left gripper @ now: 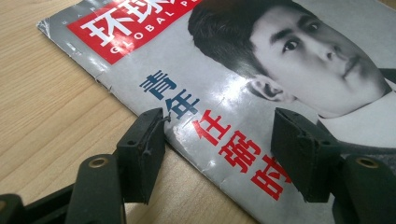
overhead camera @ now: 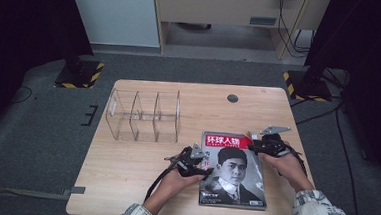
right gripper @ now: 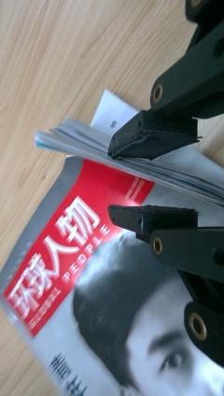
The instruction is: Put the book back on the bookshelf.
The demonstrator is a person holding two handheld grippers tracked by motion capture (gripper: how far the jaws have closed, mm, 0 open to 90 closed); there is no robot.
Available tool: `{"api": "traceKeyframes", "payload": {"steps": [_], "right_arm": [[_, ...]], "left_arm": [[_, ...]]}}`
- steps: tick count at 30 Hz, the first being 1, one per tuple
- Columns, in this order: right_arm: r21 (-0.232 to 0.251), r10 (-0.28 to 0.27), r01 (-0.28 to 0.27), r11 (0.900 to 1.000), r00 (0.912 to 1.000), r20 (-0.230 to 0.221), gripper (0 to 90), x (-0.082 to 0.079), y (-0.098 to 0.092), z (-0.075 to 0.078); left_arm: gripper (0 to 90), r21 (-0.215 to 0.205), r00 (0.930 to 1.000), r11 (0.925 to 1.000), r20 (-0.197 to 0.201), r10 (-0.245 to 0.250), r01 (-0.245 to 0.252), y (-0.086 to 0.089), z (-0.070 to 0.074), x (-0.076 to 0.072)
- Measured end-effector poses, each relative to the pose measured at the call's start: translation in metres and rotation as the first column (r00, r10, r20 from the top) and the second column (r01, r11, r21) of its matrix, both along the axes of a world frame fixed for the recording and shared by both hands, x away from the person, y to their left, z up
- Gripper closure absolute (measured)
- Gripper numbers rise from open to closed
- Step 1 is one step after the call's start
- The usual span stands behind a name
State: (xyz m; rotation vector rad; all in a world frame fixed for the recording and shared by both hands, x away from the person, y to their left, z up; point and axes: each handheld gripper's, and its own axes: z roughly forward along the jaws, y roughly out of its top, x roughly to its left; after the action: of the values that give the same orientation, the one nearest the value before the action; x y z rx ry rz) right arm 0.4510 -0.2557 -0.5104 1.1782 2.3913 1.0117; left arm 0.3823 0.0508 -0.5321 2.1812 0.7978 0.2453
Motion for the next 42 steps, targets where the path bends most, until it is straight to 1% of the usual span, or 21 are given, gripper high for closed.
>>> {"api": "traceKeyframes", "payload": {"steps": [2,3,5,7,10,11,13,15,17,18,19,21,24,25,26,29,33,35,38,40,42], "right_arm": [[-0.079,-0.005,0.006,0.997,0.9999,0.014,61.5,0.001,0.001,-0.003],[-0.087,-0.013,0.014,0.996,0.9998,0.017,60.7,0.001,0.001,-0.004],[-0.079,-0.039,0.038,0.996,0.9993,-0.001,59.9,0.002,-0.004,-0.006],[-0.043,-0.045,0.045,0.998,0.999,0.0,61.8,0.001,-0.007,-0.008],[0.014,-0.019,0.019,1.0,0.9998,-0.009,65.1,-0.003,-0.007,-0.006],[0.019,-0.004,0.005,1.0,1.0,-0.007,65.1,-0.005,-0.006,-0.005],[0.001,-0.006,0.006,1.0,1.0,0.001,64.1,-0.006,-0.003,-0.004],[-0.017,-0.017,0.017,1.0,0.9999,-0.004,62.3,-0.006,-0.002,-0.007],[-0.01,-0.027,0.027,1.0,0.9996,-0.004,61.1,-0.005,-0.002,-0.01],[-0.002,-0.036,0.036,0.999,0.9994,-0.005,57.6,-0.005,-0.003,-0.01],[-0.009,-0.047,0.047,0.999,0.9989,0.001,53.4,-0.003,-0.003,-0.011],[-0.025,-0.058,0.058,0.998,0.9983,0.009,51.5,-0.002,-0.002,-0.013],[0.002,-0.058,0.058,0.998,0.9983,0.001,61.5,-0.005,0.0,-0.013],[-0.008,-0.059,0.059,0.998,0.998,0.022,64.4,-0.006,0.001,-0.013],[-0.016,-0.054,0.054,0.998,0.9981,0.028,67.5,-0.007,0.001,-0.012],[-0.02,-0.062,0.063,0.998,0.9977,0.027,70.3,-0.007,0.0,-0.012],[-0.026,-0.075,0.077,0.997,0.9958,0.053,82.1,-0.008,0.0,-0.009],[-0.034,-0.063,0.066,0.997,0.995,0.078,85.2,-0.01,0.002,-0.004],[-0.023,-0.051,0.053,0.998,0.9929,0.108,88.0,-0.015,0.005,0.005],[-0.014,-0.035,0.038,0.999,0.9909,0.13,88.4,-0.019,0.006,0.012],[0.002,-0.03,0.03,1.0,0.9887,0.147,88.6,-0.023,0.008,0.019]], "left_arm": [[34.7,0.0,1.0,1.0,0.002,-0.001,0.001,0.0,0.0,0.0],[34.8,0.0,1.0,1.0,0.004,-0.002,0.002,0.0,0.0,0.0],[35.0,0.001,1.0,1.0,0.005,-0.001,0.001,0.0,0.0,0.0],[35.1,-0.002,1.0,1.0,0.006,0.001,-0.001,0.0,0.0,0.0],[35.2,-0.005,1.0,1.0,0.009,0.003,-0.003,0.0,-0.001,0.001],[35.2,-0.006,1.0,1.0,0.009,0.005,-0.005,0.0,-0.001,0.001],[35.2,-0.003,0.9999,1.0,0.01,0.005,-0.005,-0.001,-0.001,0.002],[35.3,-0.004,0.9999,1.0,0.01,0.005,-0.005,-0.001,-0.001,0.002],[35.3,-0.006,0.9999,1.0,0.011,0.003,-0.003,0.0,-0.001,0.002],[35.5,-0.005,0.9999,1.0,0.013,0.002,-0.002,-0.001,-0.001,0.003],[35.7,-0.007,0.9999,1.0,0.016,0.002,-0.002,-0.001,-0.002,0.003],[35.7,-0.007,0.9998,1.0,0.017,0.004,-0.004,-0.002,-0.002,0.003],[35.7,-0.008,0.9999,1.0,0.017,0.003,-0.003,-0.002,-0.002,0.003],[35.7,-0.008,0.9999,1.0,0.017,0.002,-0.002,-0.002,-0.002,0.003],[35.8,-0.009,0.9999,1.0,0.016,0.003,-0.002,-0.002,-0.002,0.003],[35.7,-0.01,0.9999,0.9999,0.016,0.003,-0.003,-0.002,-0.002,0.004],[35.7,-0.015,0.9999,0.9999,0.013,0.005,-0.005,-0.001,-0.002,0.004],[35.5,-0.021,0.9999,0.9997,0.007,0.01,-0.01,-0.001,-0.002,0.004],[32.1,-0.046,0.9999,0.9988,-0.007,0.015,-0.016,0.0,-0.002,0.007],[31.5,-0.073,0.9992,0.9967,-0.021,0.033,-0.034,0.002,-0.003,0.01],[30.5,-0.076,0.9987,0.9961,-0.024,0.044,-0.046,0.004,-0.003,0.014]]}}
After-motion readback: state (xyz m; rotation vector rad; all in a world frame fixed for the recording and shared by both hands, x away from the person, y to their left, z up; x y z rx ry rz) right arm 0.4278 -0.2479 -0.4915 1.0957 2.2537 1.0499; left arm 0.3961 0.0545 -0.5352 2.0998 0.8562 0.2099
